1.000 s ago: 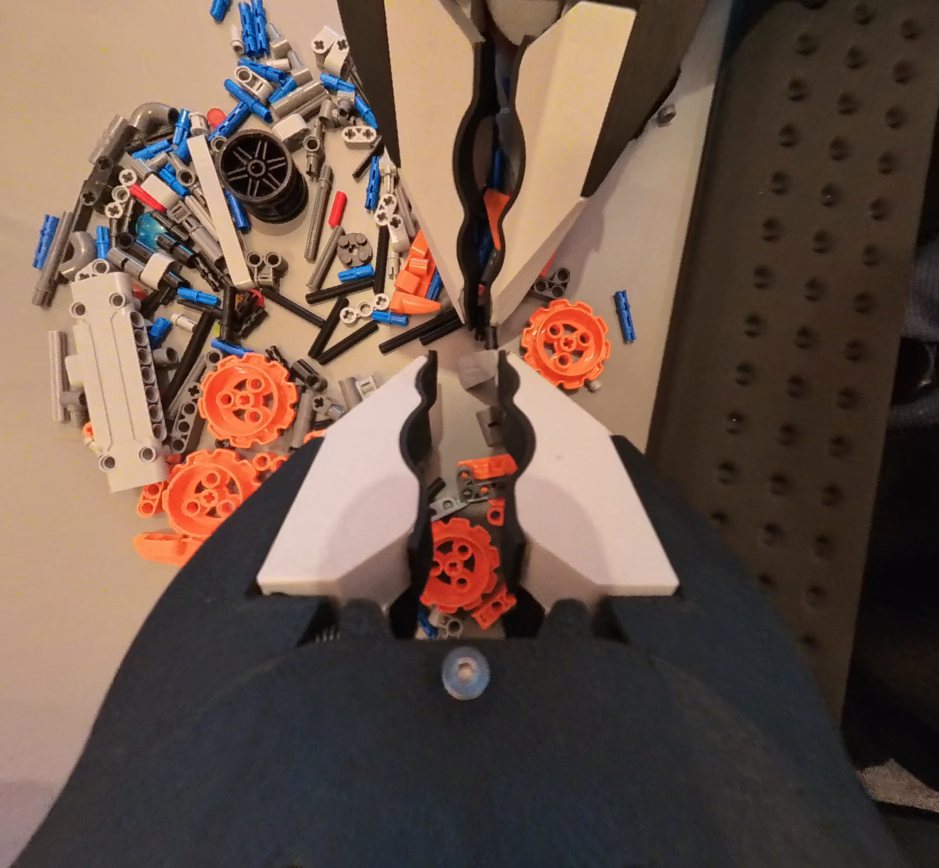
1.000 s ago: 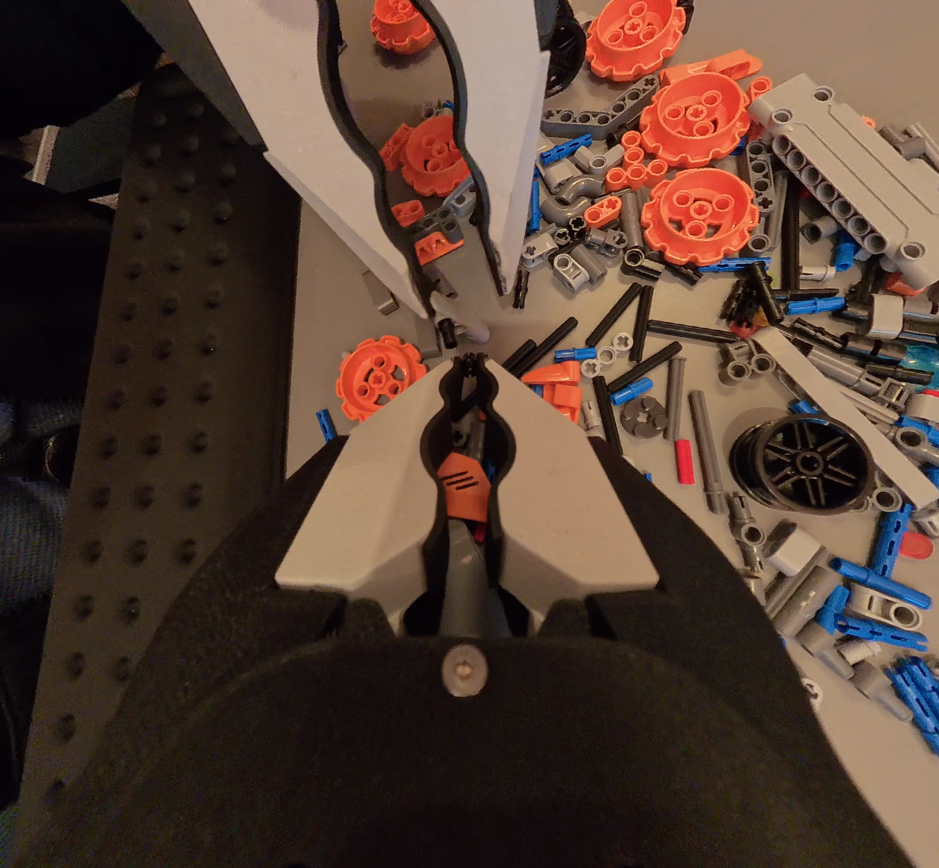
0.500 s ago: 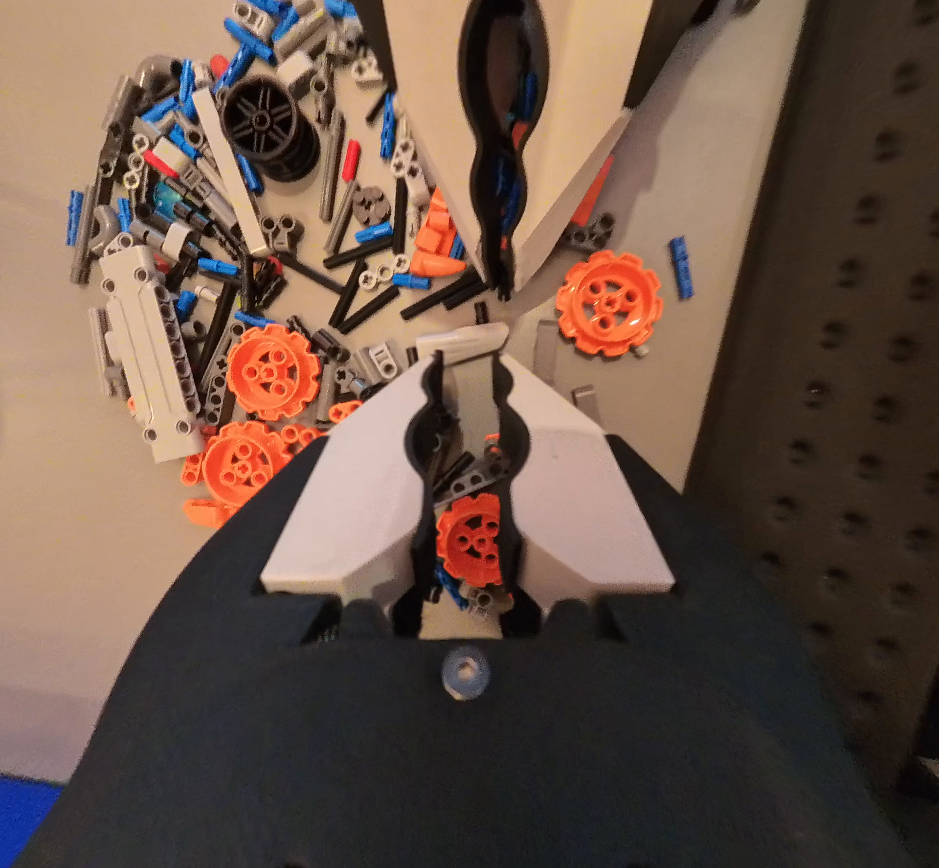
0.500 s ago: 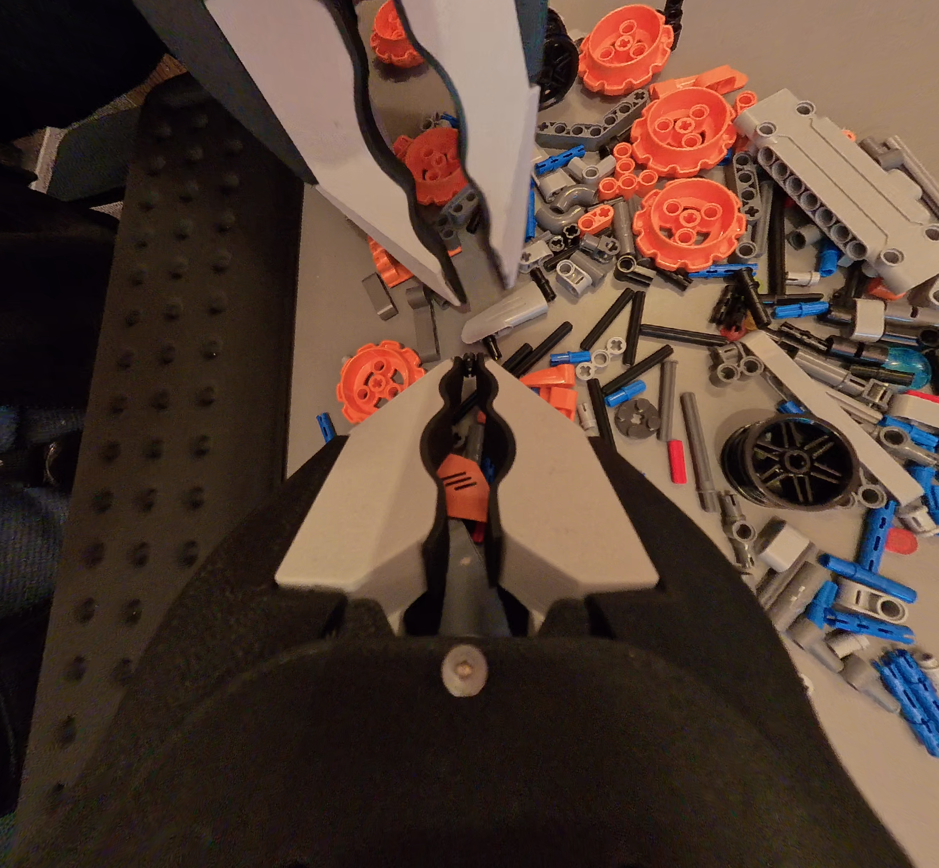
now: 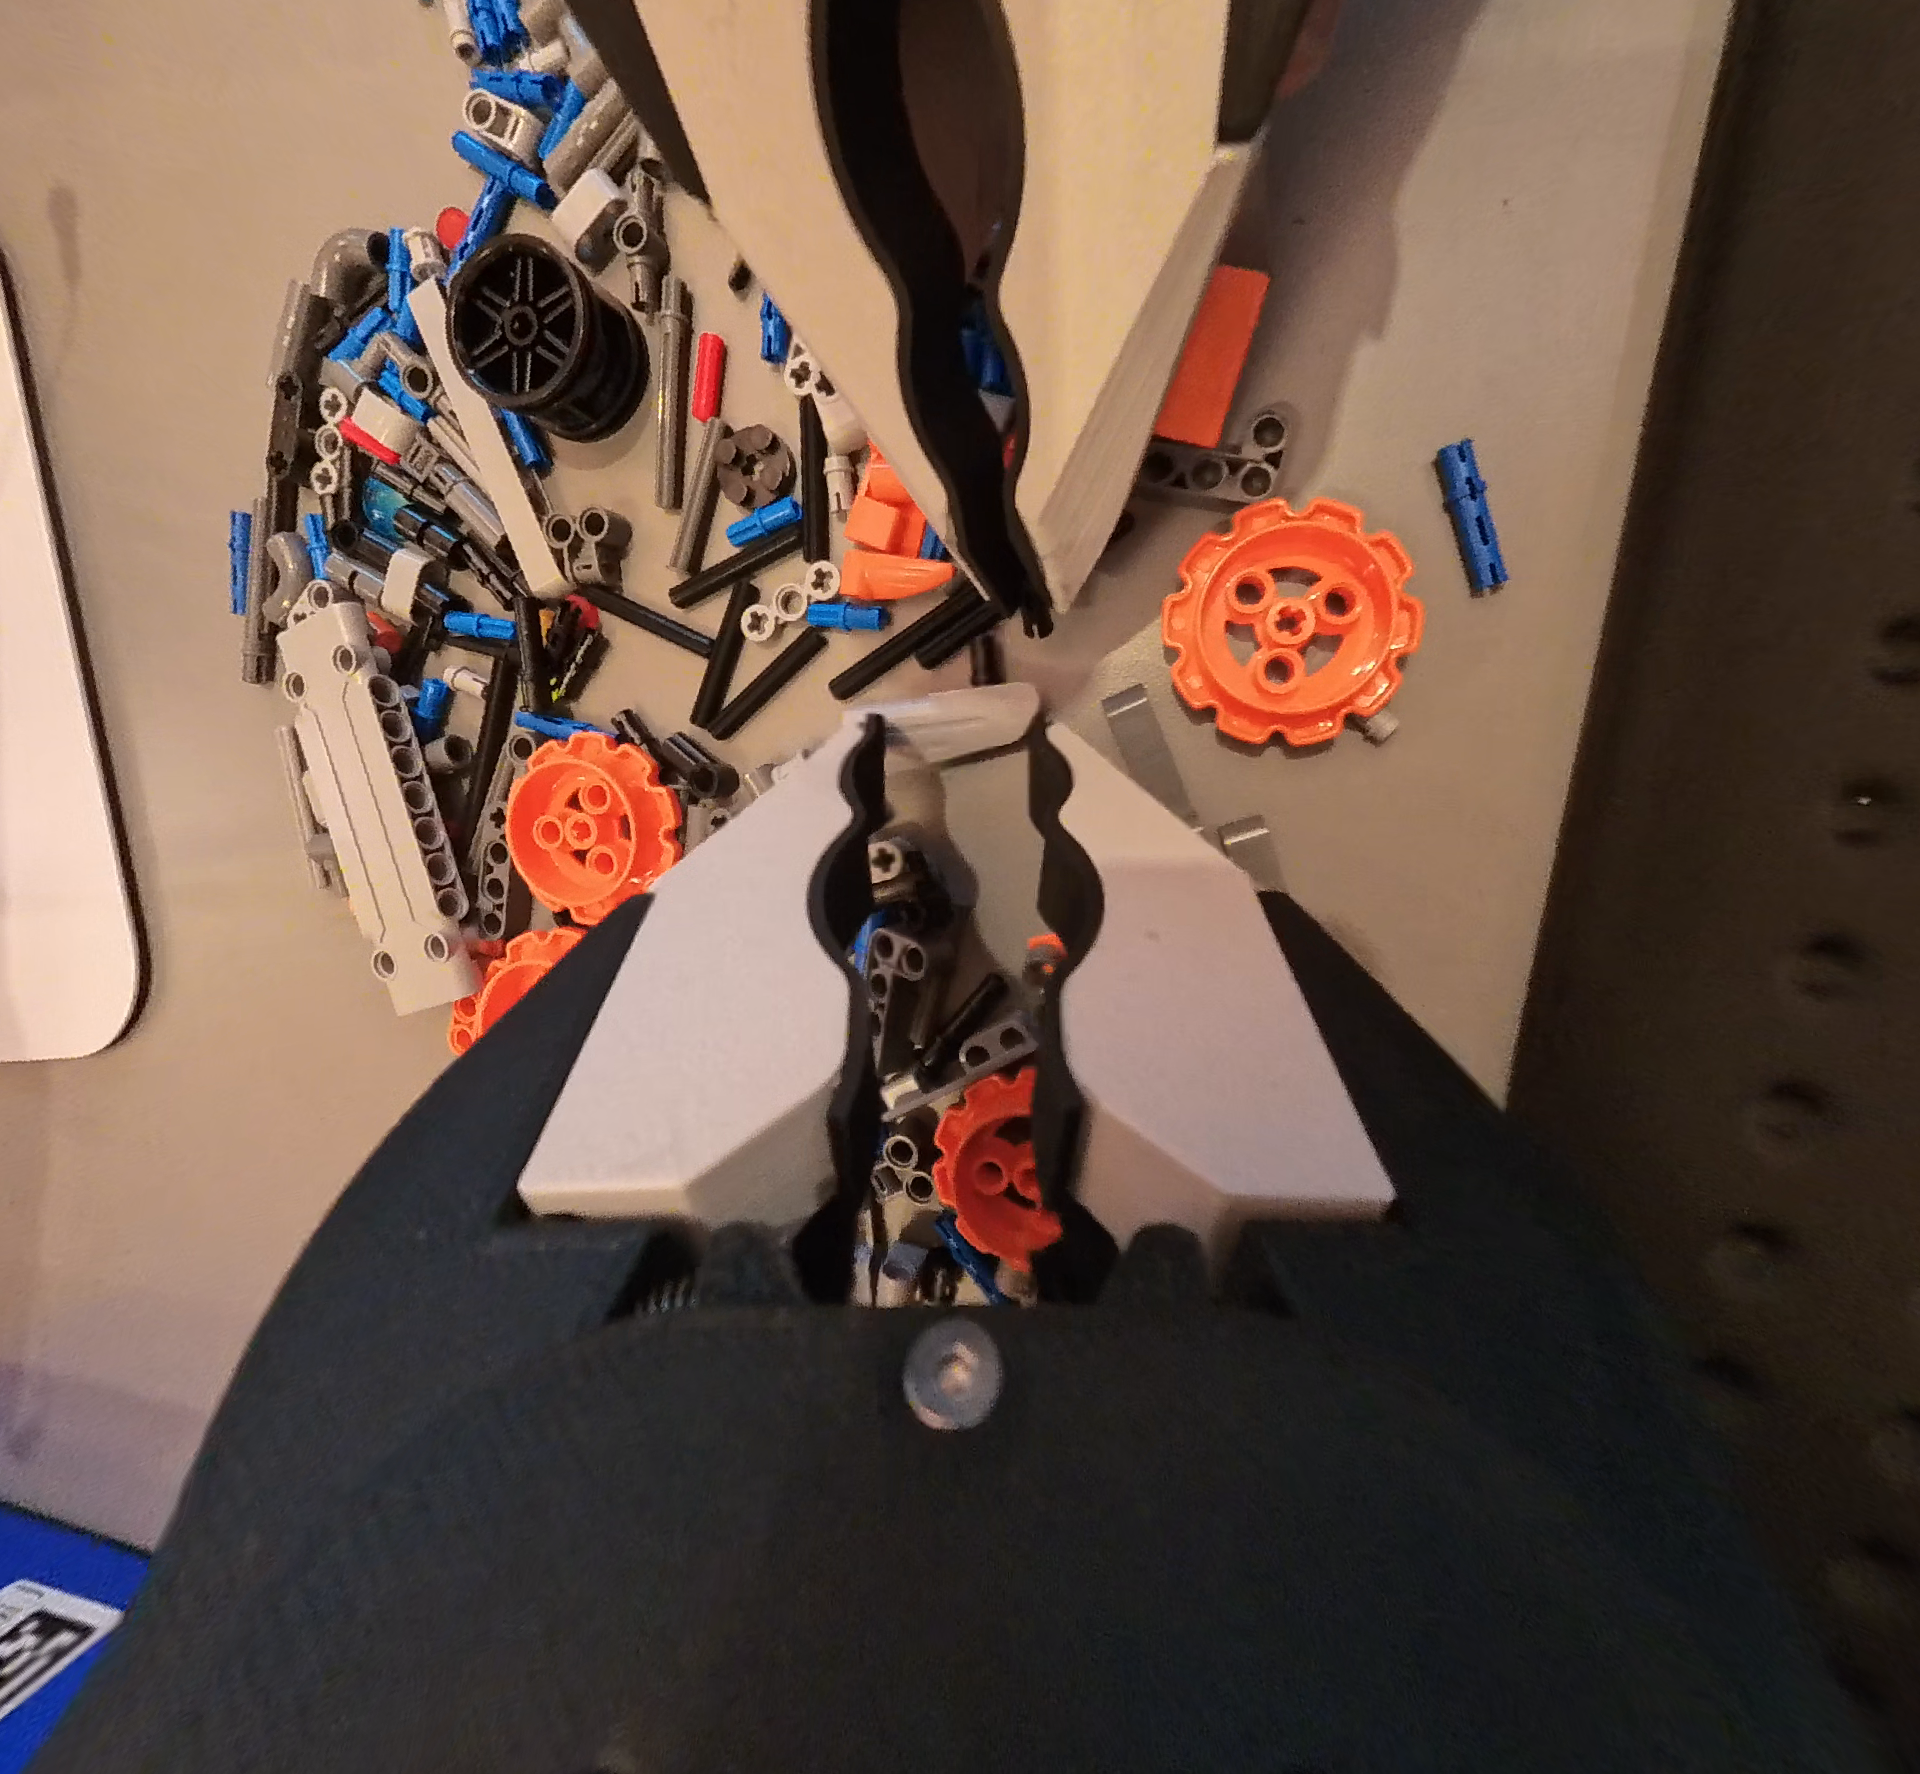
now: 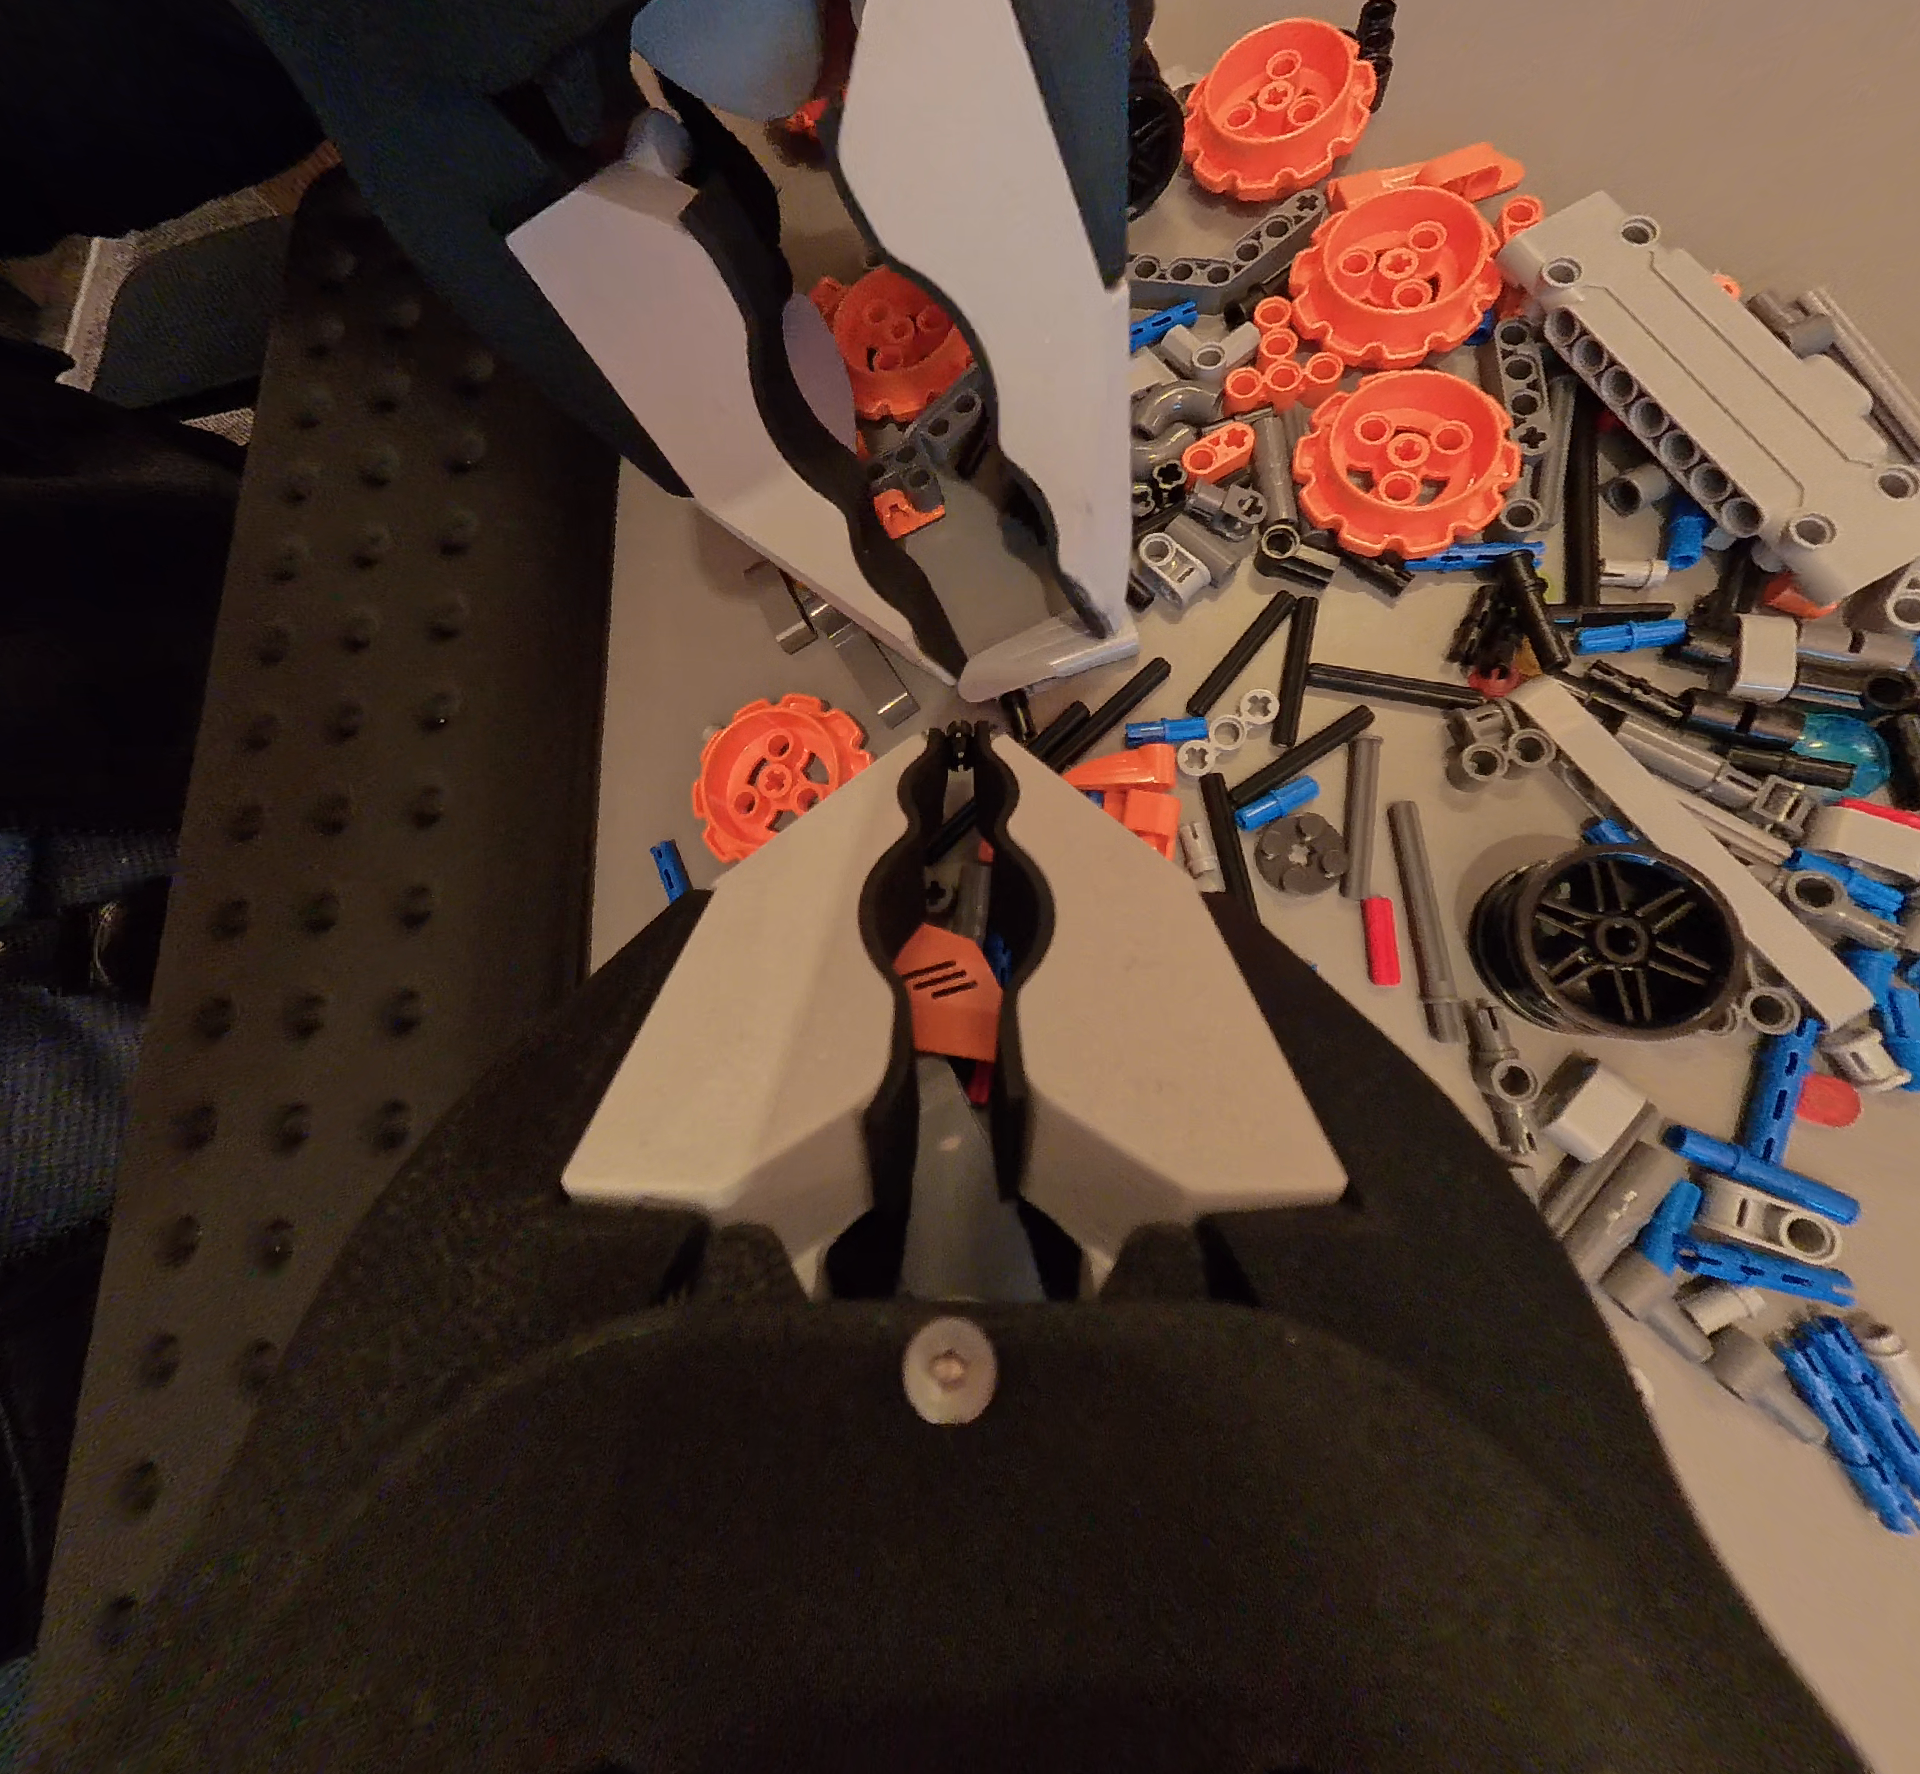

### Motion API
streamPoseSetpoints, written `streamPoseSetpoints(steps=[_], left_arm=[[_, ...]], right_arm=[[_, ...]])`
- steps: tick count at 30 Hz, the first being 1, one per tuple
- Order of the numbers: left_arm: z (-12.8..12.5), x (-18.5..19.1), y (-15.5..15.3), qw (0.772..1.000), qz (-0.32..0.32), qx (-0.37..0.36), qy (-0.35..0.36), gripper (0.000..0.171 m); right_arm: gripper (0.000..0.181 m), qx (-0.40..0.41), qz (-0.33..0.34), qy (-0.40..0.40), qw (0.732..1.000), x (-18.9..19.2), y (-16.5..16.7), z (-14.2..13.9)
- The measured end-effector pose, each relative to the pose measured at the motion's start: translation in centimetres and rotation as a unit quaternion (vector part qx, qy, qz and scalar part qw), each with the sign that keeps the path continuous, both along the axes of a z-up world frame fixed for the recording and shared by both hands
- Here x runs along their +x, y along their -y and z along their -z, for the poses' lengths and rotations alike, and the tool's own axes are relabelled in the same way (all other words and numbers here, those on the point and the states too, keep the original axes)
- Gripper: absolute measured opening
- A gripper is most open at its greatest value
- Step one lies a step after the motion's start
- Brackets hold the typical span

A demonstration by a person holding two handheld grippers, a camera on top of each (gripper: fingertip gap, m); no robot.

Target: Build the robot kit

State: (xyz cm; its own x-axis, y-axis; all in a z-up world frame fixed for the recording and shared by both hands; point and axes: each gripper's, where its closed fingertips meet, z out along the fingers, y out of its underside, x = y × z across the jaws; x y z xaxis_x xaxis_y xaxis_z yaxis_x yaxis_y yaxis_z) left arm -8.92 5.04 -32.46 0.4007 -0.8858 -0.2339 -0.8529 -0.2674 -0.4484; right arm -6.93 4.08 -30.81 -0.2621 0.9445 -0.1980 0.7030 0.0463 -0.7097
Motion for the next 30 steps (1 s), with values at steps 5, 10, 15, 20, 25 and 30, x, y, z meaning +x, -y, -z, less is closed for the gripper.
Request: streamPoseSetpoints(steps=[5,10,15,20,25,30], left_arm=[[0.3,0.1,-0.1,1.000,0.003,0.010,0.005,0.004],[0.1,0.1,-0.5,0.999,0.012,0.040,-0.008,0.011],[-0.4,0.2,-1.2,0.998,0.018,0.063,-0.010,0.036],[-0.2,0.8,-1.1,0.999,-0.004,0.027,0.016,0.035],[0.1,0.9,-1.0,0.999,-0.024,0.015,0.032,0.020],[0.1,0.5,-1.0,0.998,-0.030,0.036,0.031,0.016]], right_arm=[[0.002,-0.001,0.002,-0.002,1.000,0.0,-0.1,-0.1],[0.002,-0.001,0.003,-0.002,1.000,0.2,-0.3,-0.2],[0.001,-0.002,0.006,-0.004,1.000,0.2,-0.5,-0.3],[0.002,-0.002,0.008,-0.005,1.000,0.2,-0.5,-0.4],[0.002,-0.004,0.009,-0.006,1.000,0.3,-0.6,-0.5],[0.002,-0.005,0.010,-0.009,1.000,0.3,-0.6,-0.6]])
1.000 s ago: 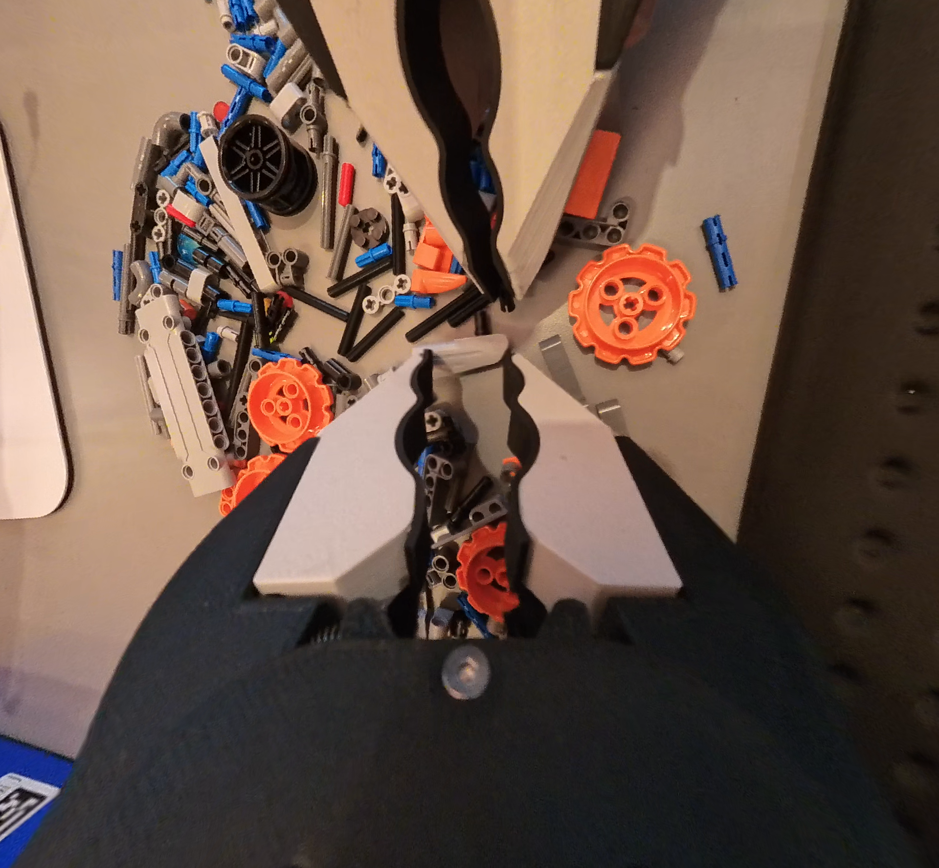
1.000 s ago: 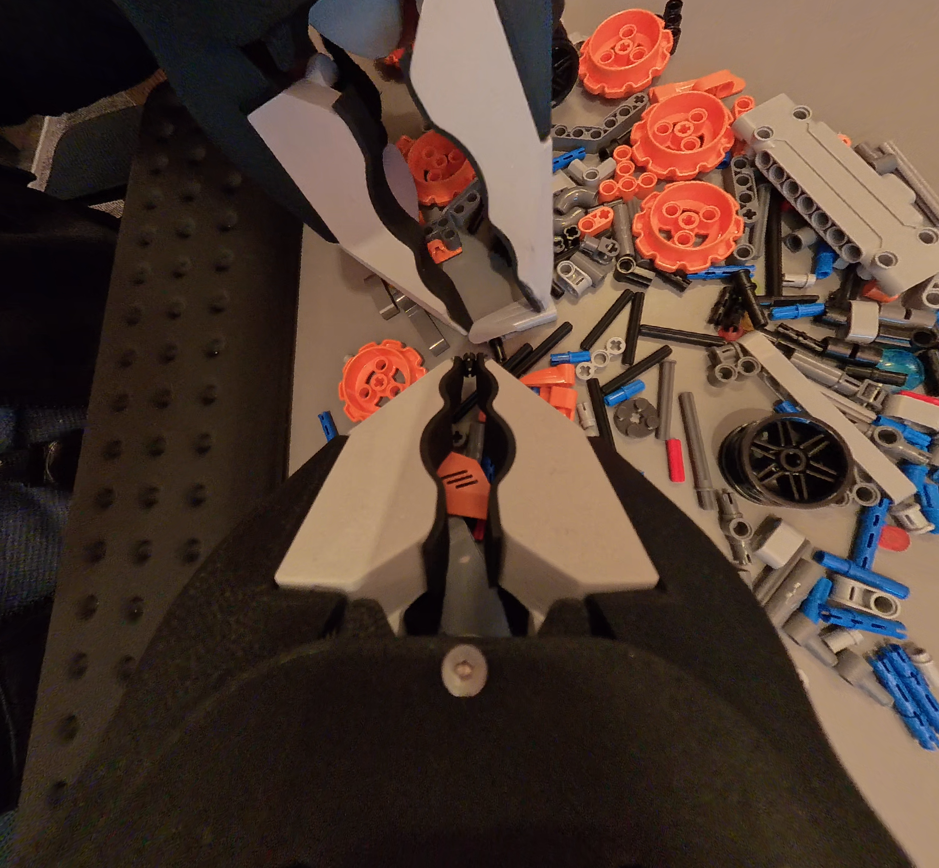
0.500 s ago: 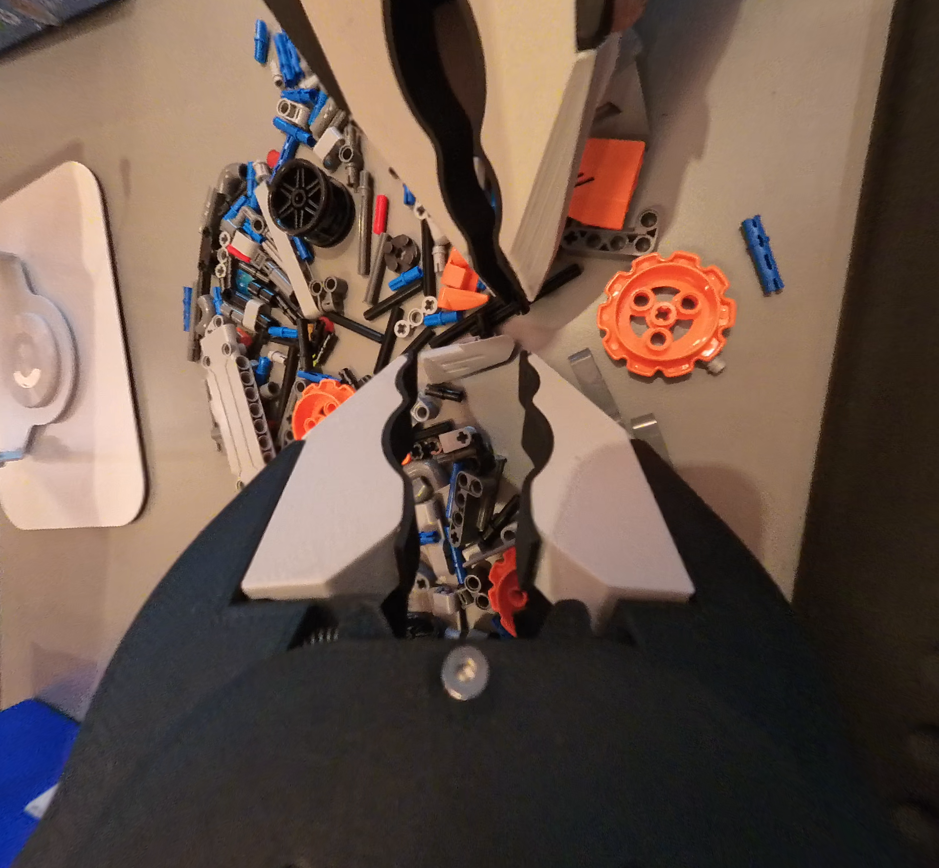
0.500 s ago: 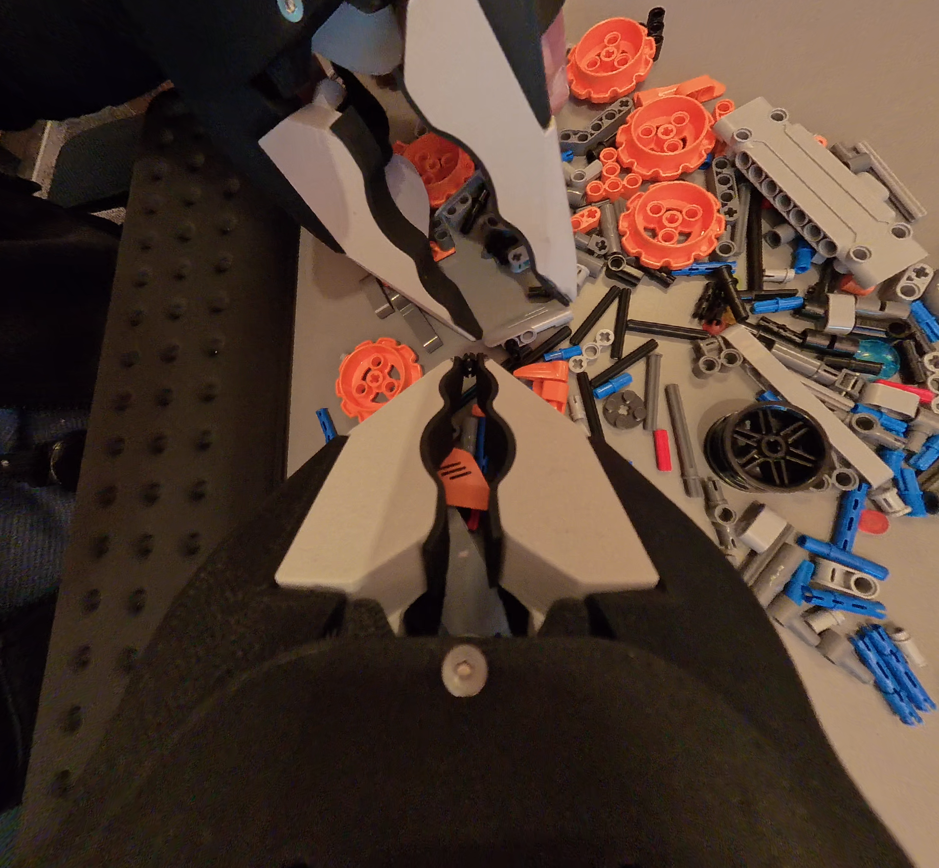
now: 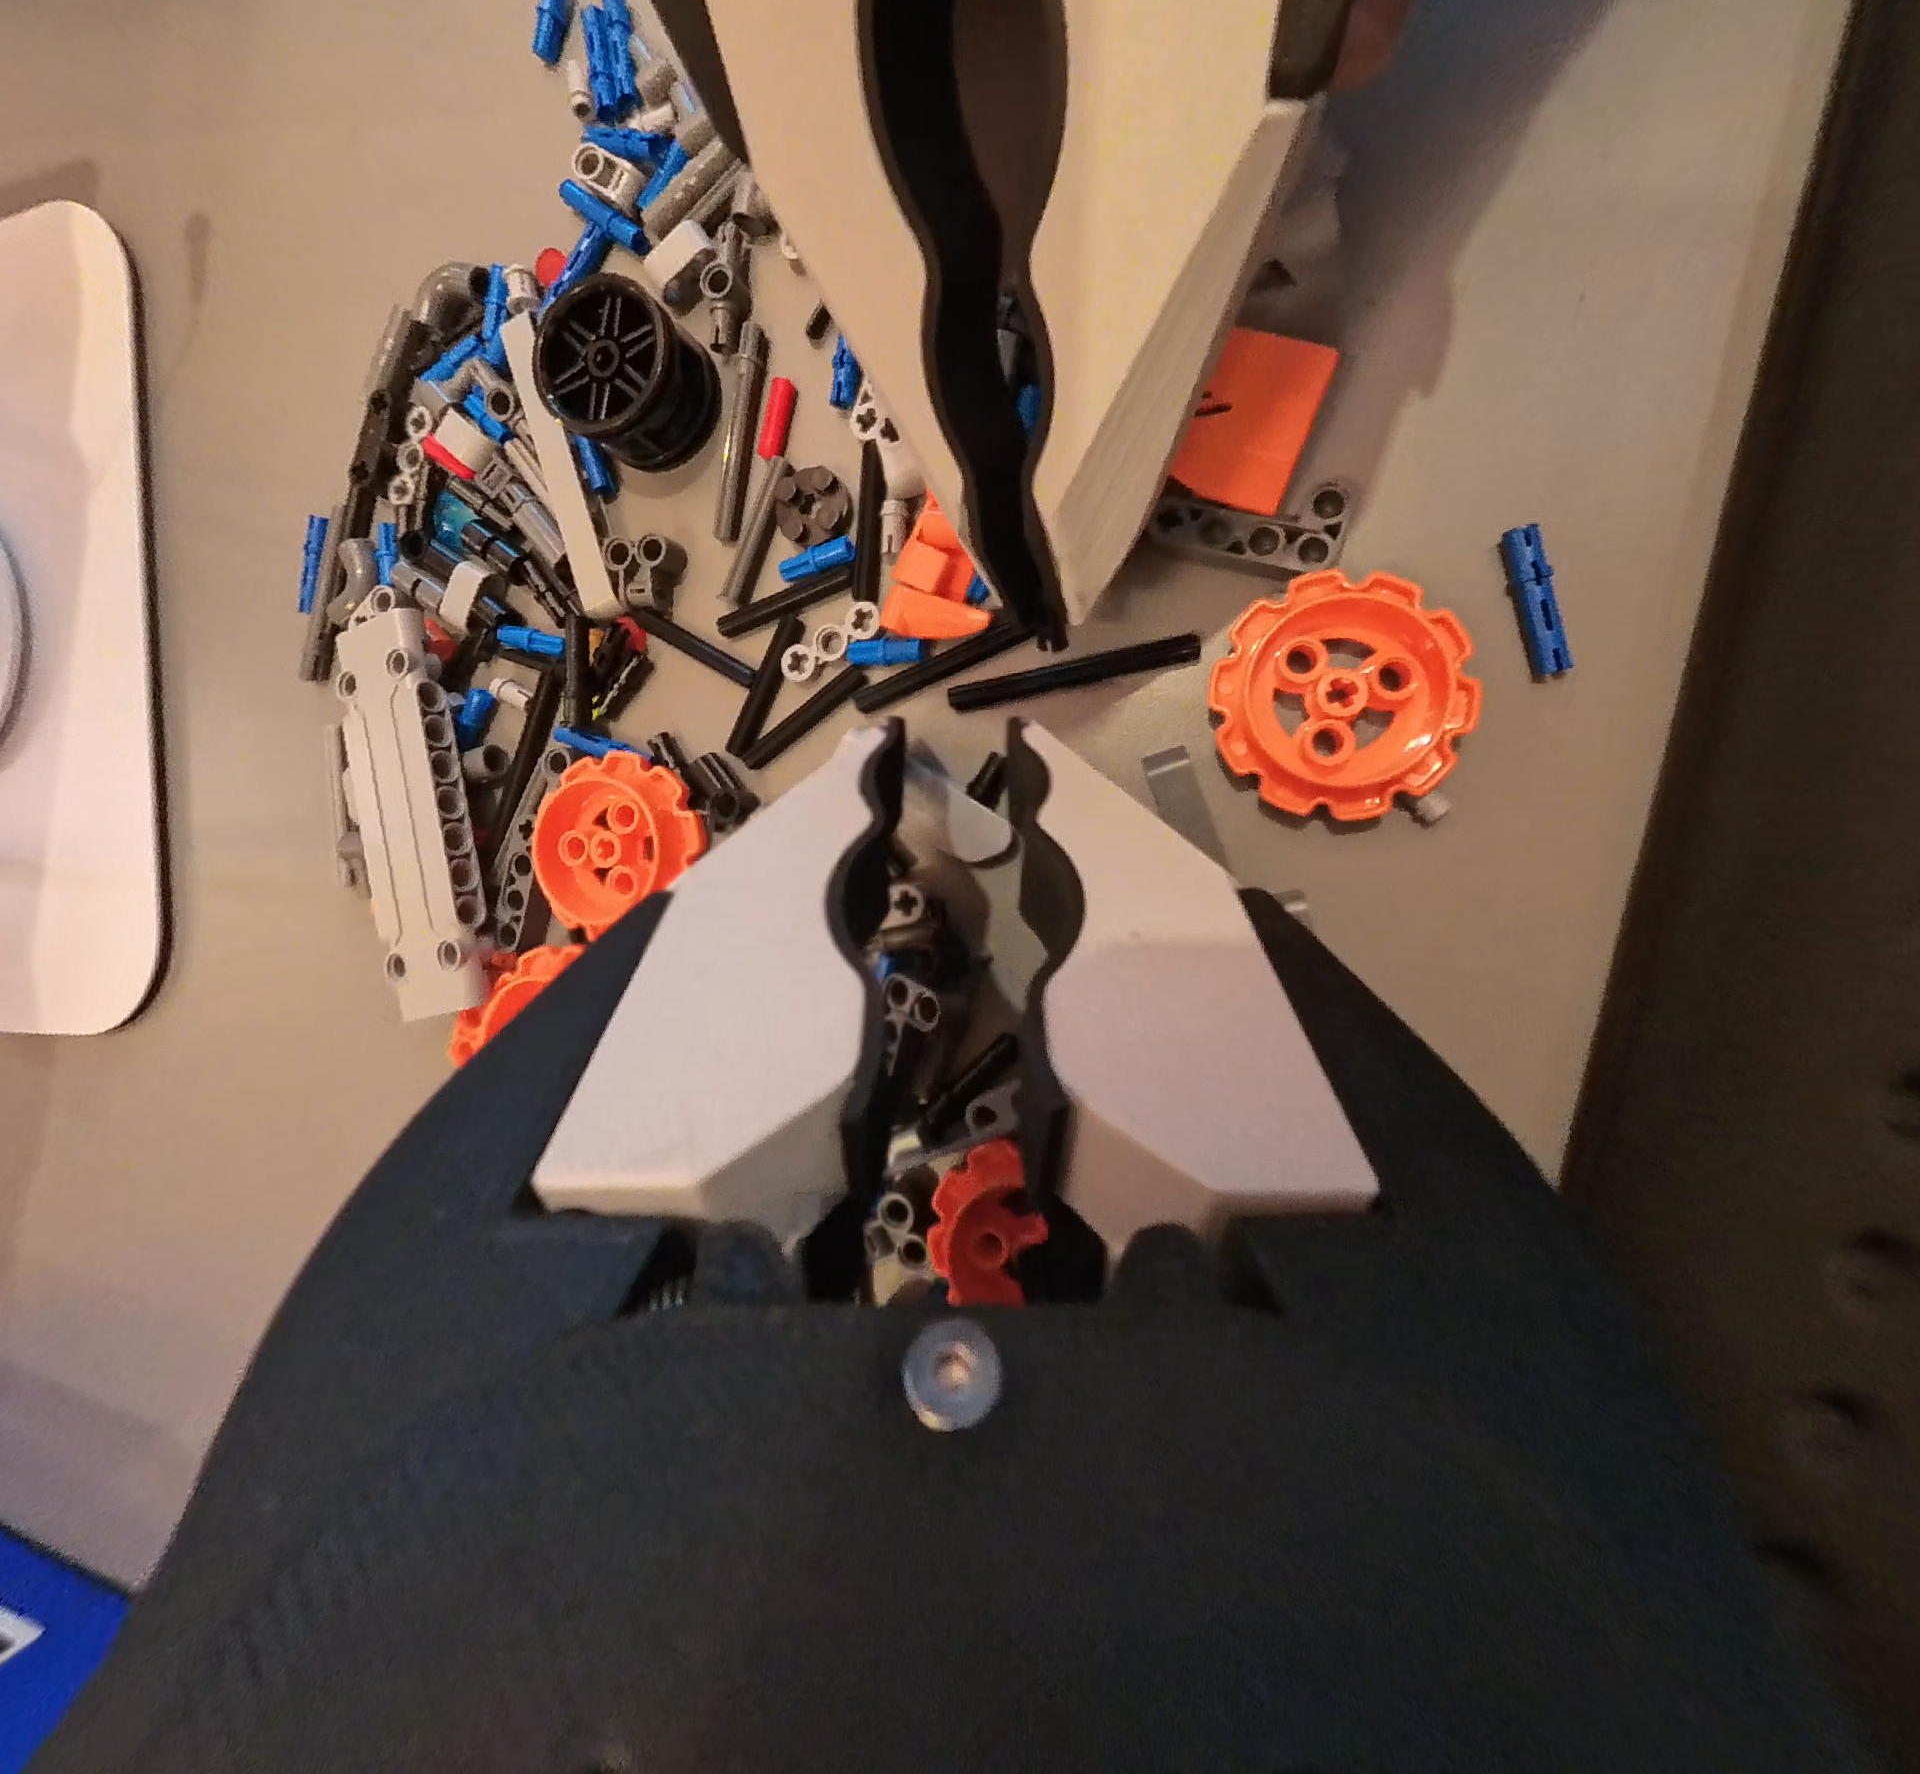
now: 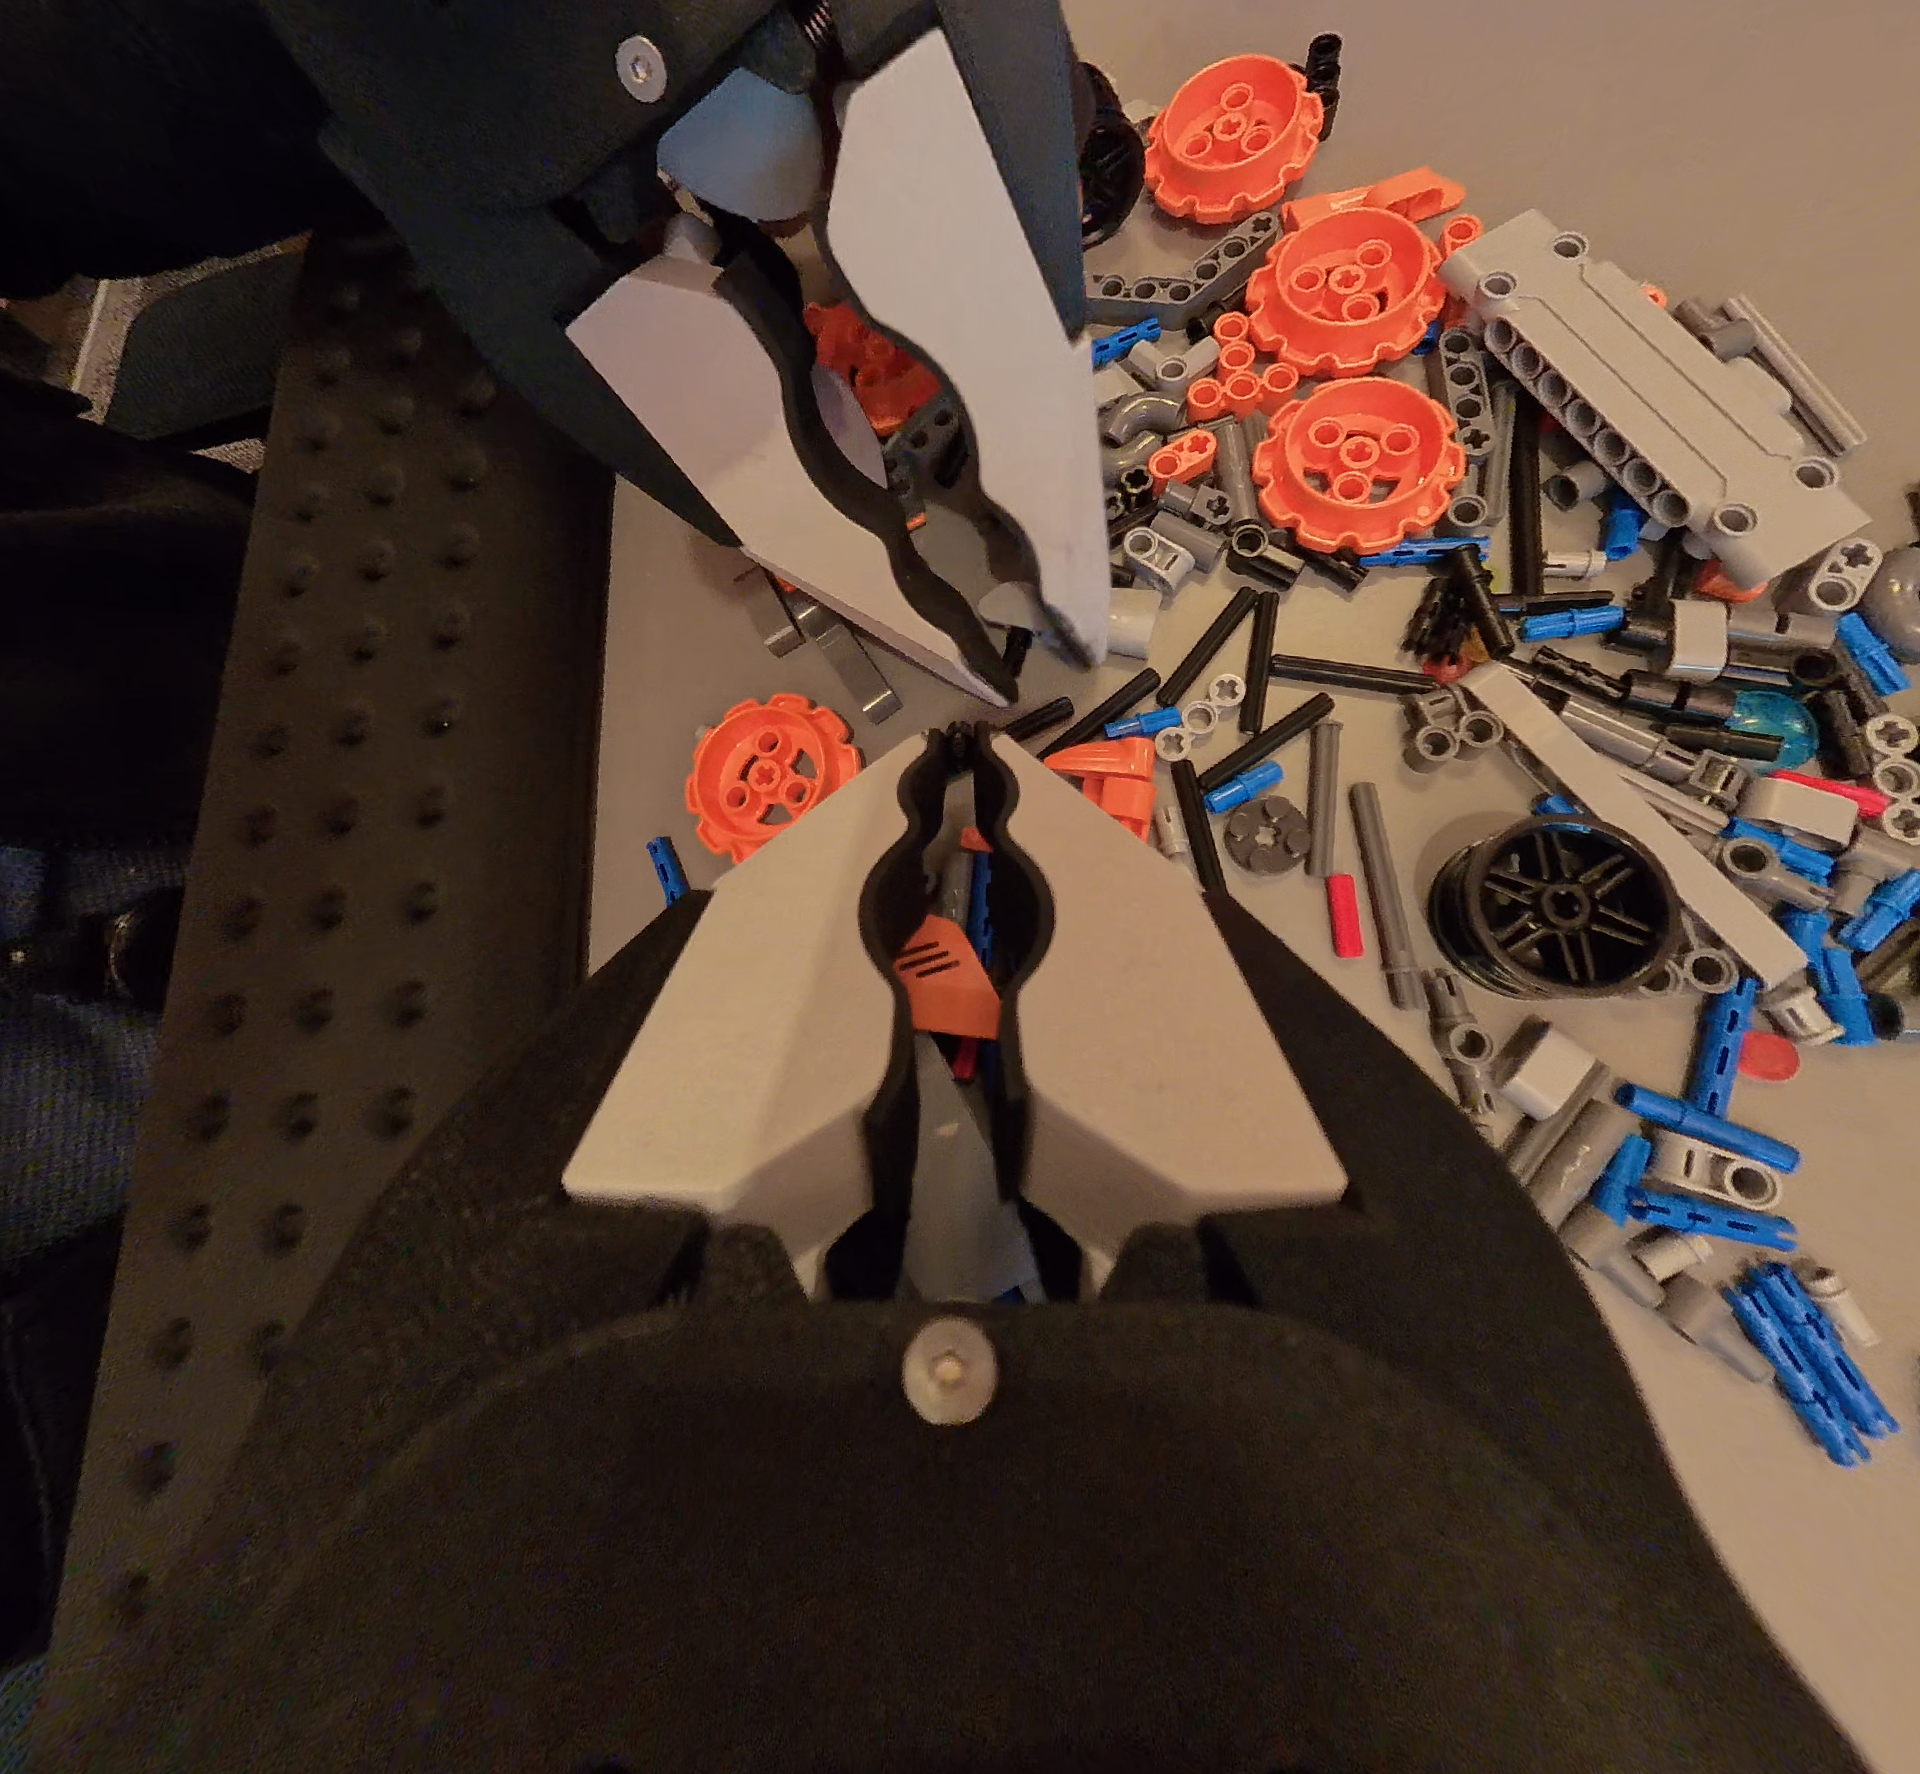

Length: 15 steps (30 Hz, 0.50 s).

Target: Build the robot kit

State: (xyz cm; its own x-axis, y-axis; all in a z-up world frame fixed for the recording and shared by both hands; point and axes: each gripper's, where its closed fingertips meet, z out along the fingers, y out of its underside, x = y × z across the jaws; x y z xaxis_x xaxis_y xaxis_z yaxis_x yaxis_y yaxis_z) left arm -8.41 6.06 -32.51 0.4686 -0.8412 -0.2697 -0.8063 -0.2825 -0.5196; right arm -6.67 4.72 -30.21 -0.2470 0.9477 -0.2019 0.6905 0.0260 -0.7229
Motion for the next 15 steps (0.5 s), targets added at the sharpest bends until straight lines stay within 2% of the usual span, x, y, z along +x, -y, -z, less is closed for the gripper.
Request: streamPoseSetpoints(steps=[1,5,11,15], left_arm=[[-0.1,-0.1,0.2,1.000,0.003,0.000,-0.001,0.024],[-0.3,-1.1,0.8,1.000,-0.005,-0.014,-0.010,0.036],[0.0,-1.1,0.6,1.000,-0.023,-0.013,-0.008,0.018],[0.0,-1.4,0.6,0.999,-0.041,-0.012,0.007,0.015]], right_arm=[[0.002,0.000,0.000,0.000,1.000,0.0,0.0,0.0],[0.002,0.000,-0.001,0.000,1.000,0.0,0.0,0.0],[0.002,0.001,0.000,0.000,1.000,0.0,0.1,0.0],[0.002,0.001,0.000,-0.001,1.000,0.0,0.1,0.0]])
